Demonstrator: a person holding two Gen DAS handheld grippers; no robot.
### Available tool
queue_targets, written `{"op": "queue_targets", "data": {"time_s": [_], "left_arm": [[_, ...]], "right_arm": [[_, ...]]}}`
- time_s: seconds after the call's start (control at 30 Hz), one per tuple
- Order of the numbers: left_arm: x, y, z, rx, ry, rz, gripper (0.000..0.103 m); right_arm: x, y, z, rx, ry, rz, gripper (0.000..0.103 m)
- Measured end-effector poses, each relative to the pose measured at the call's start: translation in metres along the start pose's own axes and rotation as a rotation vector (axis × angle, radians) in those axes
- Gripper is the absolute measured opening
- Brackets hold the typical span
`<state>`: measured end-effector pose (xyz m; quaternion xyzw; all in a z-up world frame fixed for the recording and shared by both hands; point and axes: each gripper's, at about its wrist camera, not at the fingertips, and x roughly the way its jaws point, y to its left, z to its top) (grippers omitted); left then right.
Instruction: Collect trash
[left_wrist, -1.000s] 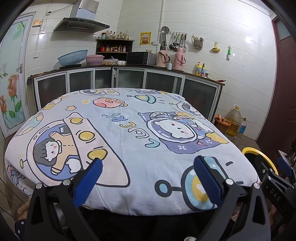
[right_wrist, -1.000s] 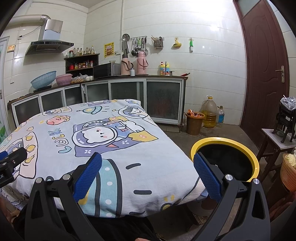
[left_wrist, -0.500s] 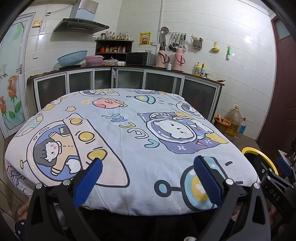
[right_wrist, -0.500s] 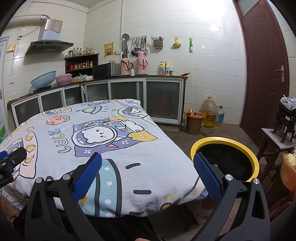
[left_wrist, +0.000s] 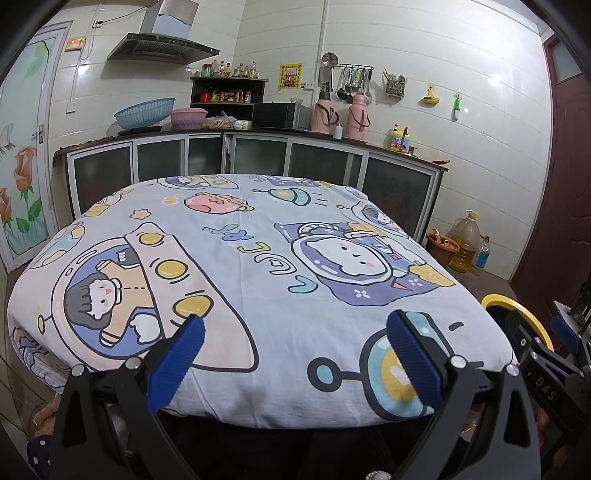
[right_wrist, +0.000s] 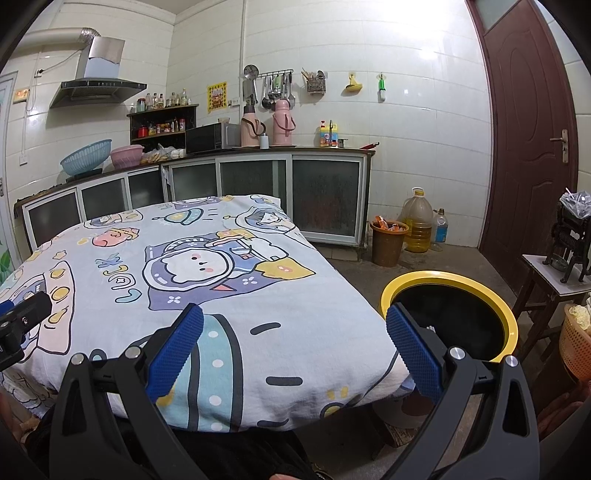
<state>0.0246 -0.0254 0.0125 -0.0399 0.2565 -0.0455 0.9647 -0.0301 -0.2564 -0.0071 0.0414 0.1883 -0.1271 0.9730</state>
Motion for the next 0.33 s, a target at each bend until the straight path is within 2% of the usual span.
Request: {"op": "queue_targets", "data": {"time_s": [0.33], "left_arm": [[0.0016,0.001,-0.0001,-0.001,-0.001,-0.003,0.095]], "right_arm": [[0.0017,-0.0001,-0.0009,-0.003,0.002,0.002,0.095]]}}
